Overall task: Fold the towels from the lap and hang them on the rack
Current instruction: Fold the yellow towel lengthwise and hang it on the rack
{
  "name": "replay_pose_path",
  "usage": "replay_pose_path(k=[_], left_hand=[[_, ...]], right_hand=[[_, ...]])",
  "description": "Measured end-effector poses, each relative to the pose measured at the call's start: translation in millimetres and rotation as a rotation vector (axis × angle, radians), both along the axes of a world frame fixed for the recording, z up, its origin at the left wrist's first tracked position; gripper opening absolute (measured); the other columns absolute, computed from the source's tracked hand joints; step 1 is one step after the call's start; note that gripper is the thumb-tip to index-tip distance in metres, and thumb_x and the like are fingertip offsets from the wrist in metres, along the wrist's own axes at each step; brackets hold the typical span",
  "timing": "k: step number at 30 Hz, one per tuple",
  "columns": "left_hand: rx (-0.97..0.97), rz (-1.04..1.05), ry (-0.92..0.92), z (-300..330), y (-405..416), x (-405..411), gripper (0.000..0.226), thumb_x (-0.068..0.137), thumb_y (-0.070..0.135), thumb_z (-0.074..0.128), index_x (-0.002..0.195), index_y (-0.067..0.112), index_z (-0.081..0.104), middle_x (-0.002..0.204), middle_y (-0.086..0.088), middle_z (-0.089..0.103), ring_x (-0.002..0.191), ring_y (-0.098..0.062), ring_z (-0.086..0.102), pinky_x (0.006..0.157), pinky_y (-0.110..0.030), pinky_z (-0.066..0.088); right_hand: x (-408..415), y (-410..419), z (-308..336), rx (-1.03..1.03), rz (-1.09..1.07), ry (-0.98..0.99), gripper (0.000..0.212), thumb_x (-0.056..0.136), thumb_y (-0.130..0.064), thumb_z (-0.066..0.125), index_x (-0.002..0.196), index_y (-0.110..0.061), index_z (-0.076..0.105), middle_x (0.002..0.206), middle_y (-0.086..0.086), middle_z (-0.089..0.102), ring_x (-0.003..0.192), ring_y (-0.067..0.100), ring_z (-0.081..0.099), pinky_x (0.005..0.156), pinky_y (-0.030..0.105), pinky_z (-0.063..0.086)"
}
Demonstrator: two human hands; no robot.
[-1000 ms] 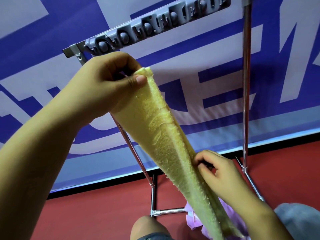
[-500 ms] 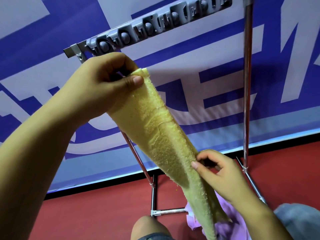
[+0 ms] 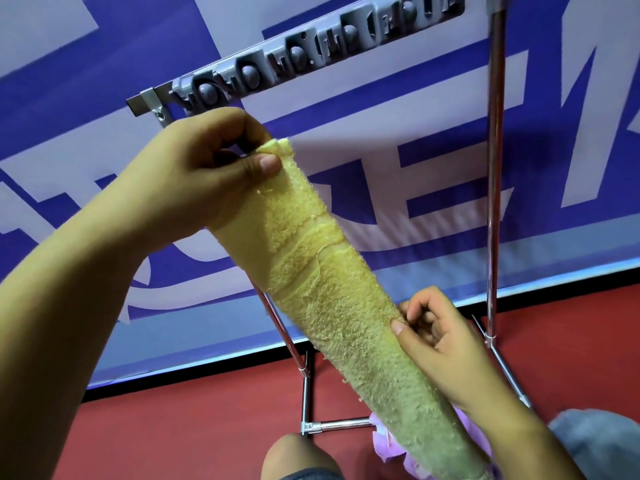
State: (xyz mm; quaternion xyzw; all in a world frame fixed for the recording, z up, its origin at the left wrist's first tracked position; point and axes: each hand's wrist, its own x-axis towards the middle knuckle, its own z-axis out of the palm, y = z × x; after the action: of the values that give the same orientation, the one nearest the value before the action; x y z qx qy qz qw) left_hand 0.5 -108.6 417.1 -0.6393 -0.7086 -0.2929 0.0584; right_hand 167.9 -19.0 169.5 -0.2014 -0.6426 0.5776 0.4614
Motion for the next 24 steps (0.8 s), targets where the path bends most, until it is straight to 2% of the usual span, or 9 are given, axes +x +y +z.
replay_pose_path(k=[2, 5, 8, 10, 12, 14, 17, 21, 24], left_hand=[[-0.002, -0.004, -0.01, 0, 0, -1, 0.016, 0.076, 0.048, 0.061, 0.086, 0.036, 0.061, 0.085, 0.012, 0.065, 0.068, -0.001, 0.059, 0.065, -0.037, 0.053], [-0.01, -0.001, -0.013, 0, 1, -2, 0.015, 0.075, 0.048, 0.06, 0.086, 0.037, 0.061, 0.084, 0.012, 0.065, 0.068, -0.003, 0.06, 0.065, -0.039, 0.053], [-0.033, -0.007, 0.002, -1, 2, -2, 0.013, 0.077, 0.048, 0.064, 0.084, 0.037, 0.062, 0.085, 0.015, 0.065, 0.069, 0.002, 0.06, 0.063, -0.033, 0.052], [-0.04, 0.0, 0.009, -4, 3, -1, 0.01, 0.081, 0.044, 0.068, 0.083, 0.036, 0.062, 0.081, 0.017, 0.065, 0.066, 0.005, 0.059, 0.06, -0.028, 0.049], [-0.026, 0.03, 0.004, -8, 5, 0, 0.005, 0.085, 0.037, 0.066, 0.083, 0.034, 0.062, 0.077, 0.013, 0.065, 0.064, 0.005, 0.059, 0.059, -0.025, 0.049], [0.005, 0.052, -0.002, -12, 7, 1, 0.003, 0.085, 0.033, 0.065, 0.083, 0.033, 0.063, 0.077, 0.011, 0.064, 0.066, 0.001, 0.059, 0.058, -0.02, 0.047], [0.033, 0.072, 0.079, -22, 14, -2, 0.006, 0.085, 0.03, 0.067, 0.09, 0.027, 0.064, 0.078, 0.013, 0.06, 0.071, -0.002, 0.056, 0.06, -0.016, 0.043], [-0.023, 0.084, 0.27, -62, 33, -12, 0.019, 0.085, 0.021, 0.069, 0.102, 0.013, 0.068, 0.085, 0.003, 0.059, 0.077, -0.016, 0.056, 0.065, -0.021, 0.039], [-0.115, 0.148, 0.107, -102, 42, -15, 0.028, 0.087, 0.02, 0.066, 0.115, 0.017, 0.061, 0.096, 0.0, 0.066, 0.085, -0.016, 0.061, 0.074, -0.025, 0.046]], right_hand=[[2, 0, 3, 0.083, 0.042, -0.034, 0.016, 0.072, -0.019, 0.06, 0.069, -0.033, 0.052, 0.082, 0.01, 0.057, 0.071, 0.022, 0.054, 0.07, 0.029, 0.04], [5, -2, 10, 0.152, 0.144, -0.143, 0.027, 0.064, -0.009, 0.052, 0.061, -0.03, 0.067, 0.092, -0.009, 0.062, 0.077, 0.017, 0.061, 0.065, 0.02, 0.04], [3, -4, 14, 0.129, 0.237, -0.295, 0.041, 0.062, -0.01, 0.046, 0.064, -0.039, 0.074, 0.082, -0.006, 0.065, 0.064, 0.004, 0.057, 0.058, 0.017, 0.039], [0, -4, 11, 0.143, 0.278, -0.413, 0.044, 0.063, -0.015, 0.044, 0.067, -0.05, 0.071, 0.078, -0.008, 0.067, 0.06, 0.013, 0.054, 0.058, 0.022, 0.038], [-1, -6, 12, 0.117, 0.305, -0.455, 0.044, 0.065, -0.017, 0.044, 0.069, -0.052, 0.071, 0.083, -0.011, 0.071, 0.068, 0.028, 0.059, 0.06, 0.027, 0.04], [2, -9, 17, 0.044, 0.314, -0.408, 0.046, 0.073, -0.008, 0.048, 0.07, -0.046, 0.074, 0.082, -0.009, 0.074, 0.073, 0.021, 0.063, 0.065, 0.027, 0.043], [9, -11, 29, -0.138, 0.363, -0.263, 0.053, 0.081, 0.011, 0.051, 0.068, -0.033, 0.077, 0.079, -0.011, 0.075, 0.081, 0.0, 0.067, 0.076, 0.014, 0.049], [16, -13, 43, -0.283, 0.492, -0.03, 0.032, 0.072, -0.007, 0.055, 0.08, -0.028, 0.078, 0.091, -0.003, 0.076, 0.091, 0.003, 0.067, 0.086, 0.017, 0.049], [18, -15, 52, -0.349, 0.535, 0.12, 0.031, 0.077, -0.008, 0.053, 0.091, -0.023, 0.077, 0.093, -0.001, 0.075, 0.087, 0.005, 0.067, 0.078, 0.016, 0.052]])
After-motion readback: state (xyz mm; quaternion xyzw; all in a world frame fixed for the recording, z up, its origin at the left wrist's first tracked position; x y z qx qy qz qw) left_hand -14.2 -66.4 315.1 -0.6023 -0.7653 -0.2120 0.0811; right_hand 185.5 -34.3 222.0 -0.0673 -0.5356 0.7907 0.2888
